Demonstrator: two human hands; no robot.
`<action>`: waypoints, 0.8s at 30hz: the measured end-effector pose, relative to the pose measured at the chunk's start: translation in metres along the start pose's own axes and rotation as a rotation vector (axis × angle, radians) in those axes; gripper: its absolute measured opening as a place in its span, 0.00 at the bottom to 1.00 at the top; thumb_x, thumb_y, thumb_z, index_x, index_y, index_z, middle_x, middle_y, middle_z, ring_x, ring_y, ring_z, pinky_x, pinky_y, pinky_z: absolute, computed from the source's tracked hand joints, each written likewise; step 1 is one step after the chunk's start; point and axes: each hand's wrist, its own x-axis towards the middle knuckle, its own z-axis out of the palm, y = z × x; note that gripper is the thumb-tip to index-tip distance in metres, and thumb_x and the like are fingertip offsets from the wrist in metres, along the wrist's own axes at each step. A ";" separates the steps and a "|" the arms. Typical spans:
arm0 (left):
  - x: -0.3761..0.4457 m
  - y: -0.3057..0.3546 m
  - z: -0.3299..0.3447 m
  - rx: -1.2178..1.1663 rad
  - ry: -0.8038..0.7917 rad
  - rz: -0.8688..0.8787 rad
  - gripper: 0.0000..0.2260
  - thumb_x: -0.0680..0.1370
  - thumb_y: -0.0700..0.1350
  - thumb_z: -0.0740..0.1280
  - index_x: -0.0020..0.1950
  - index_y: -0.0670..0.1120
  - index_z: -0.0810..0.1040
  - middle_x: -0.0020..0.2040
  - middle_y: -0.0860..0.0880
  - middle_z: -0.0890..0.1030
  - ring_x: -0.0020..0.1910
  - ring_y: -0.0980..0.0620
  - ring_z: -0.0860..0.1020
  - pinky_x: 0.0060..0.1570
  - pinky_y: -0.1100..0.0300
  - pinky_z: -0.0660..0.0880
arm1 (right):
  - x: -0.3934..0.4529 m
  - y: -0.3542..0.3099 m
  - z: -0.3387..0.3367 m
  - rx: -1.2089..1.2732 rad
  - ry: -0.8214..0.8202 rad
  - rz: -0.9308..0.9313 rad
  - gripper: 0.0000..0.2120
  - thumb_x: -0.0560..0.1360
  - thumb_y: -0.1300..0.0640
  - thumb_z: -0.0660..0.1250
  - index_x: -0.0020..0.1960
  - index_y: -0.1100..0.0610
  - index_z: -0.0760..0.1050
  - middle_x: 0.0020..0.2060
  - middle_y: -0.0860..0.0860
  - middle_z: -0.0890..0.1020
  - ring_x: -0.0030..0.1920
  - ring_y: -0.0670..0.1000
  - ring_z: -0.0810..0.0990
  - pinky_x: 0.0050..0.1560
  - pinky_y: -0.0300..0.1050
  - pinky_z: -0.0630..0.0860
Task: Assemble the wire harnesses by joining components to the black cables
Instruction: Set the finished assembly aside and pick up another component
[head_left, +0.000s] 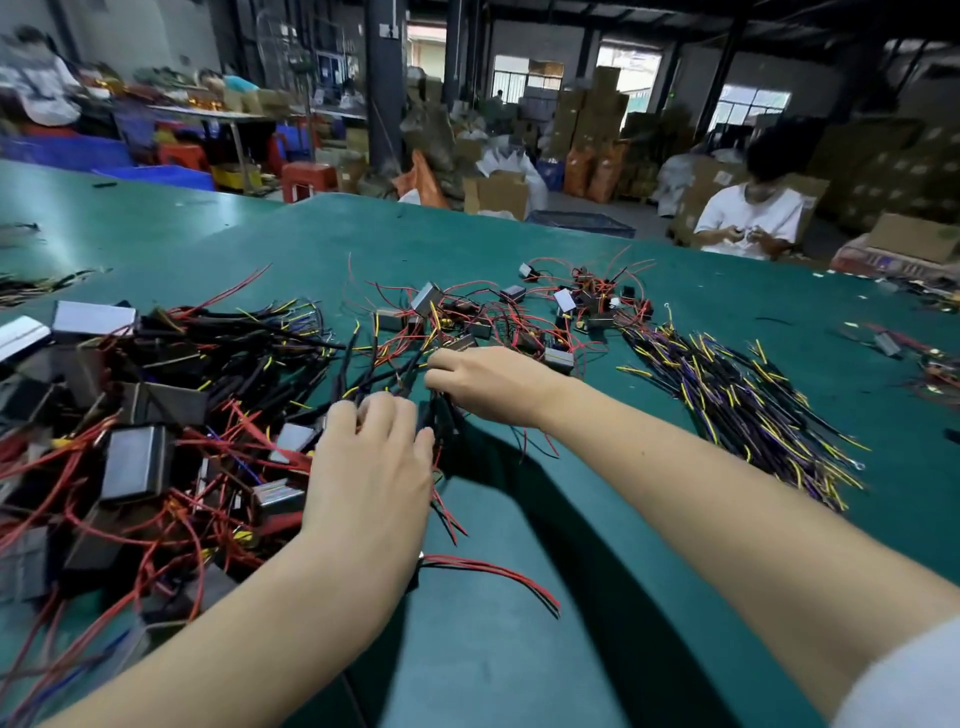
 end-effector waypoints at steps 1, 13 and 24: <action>0.002 0.002 0.004 0.017 0.010 0.024 0.26 0.82 0.54 0.51 0.76 0.42 0.52 0.71 0.39 0.57 0.69 0.40 0.57 0.60 0.49 0.59 | 0.001 -0.002 0.002 0.008 0.003 0.028 0.13 0.75 0.67 0.56 0.58 0.62 0.70 0.55 0.57 0.73 0.45 0.60 0.78 0.35 0.50 0.66; 0.020 0.002 0.036 -0.175 0.125 0.261 0.20 0.82 0.55 0.48 0.63 0.45 0.71 0.59 0.46 0.73 0.61 0.44 0.67 0.62 0.50 0.58 | 0.008 -0.015 0.021 0.194 0.020 0.106 0.20 0.79 0.63 0.57 0.71 0.59 0.67 0.65 0.57 0.72 0.58 0.59 0.77 0.54 0.53 0.72; 0.030 -0.011 0.038 -0.115 0.075 0.166 0.19 0.81 0.56 0.51 0.57 0.50 0.79 0.55 0.53 0.79 0.61 0.48 0.69 0.60 0.53 0.60 | -0.009 -0.026 0.022 0.403 0.082 0.220 0.20 0.79 0.62 0.58 0.71 0.57 0.68 0.66 0.54 0.74 0.63 0.59 0.75 0.63 0.51 0.69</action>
